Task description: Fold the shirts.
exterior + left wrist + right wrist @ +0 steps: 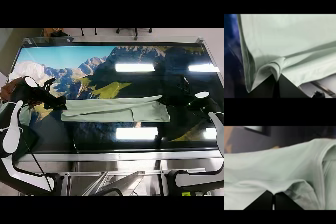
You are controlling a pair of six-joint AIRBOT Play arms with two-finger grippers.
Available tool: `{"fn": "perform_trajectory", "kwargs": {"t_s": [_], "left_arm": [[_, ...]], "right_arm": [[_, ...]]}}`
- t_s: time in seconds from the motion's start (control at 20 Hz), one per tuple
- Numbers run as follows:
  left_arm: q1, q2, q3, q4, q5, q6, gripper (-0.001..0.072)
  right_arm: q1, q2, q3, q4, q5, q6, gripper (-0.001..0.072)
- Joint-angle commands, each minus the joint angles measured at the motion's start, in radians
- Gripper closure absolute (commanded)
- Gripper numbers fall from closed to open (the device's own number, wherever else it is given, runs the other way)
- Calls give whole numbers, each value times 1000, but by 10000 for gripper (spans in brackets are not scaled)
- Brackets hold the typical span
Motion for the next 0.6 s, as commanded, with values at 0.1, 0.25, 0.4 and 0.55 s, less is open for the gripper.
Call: {"fn": "perform_trajectory", "kwargs": {"t_s": [0.1, 0.25, 0.4, 0.55], "left_arm": [[-3, -113, 154, -2, -60, -6, 15], [-3, -117, 240, -2, -97, -8, 16], [-3, -117, 343, -3, -141, -34, 16], [-3, -117, 430, -1, -175, -71, 16]], "right_arm": [[-39, -32, 109, -48, 62, -23, 175], [-131, -28, 160, -120, 131, 50, 7], [-203, -79, 160, -119, 244, 53, 7], [-209, -144, 160, -119, 336, 43, 7]]}}
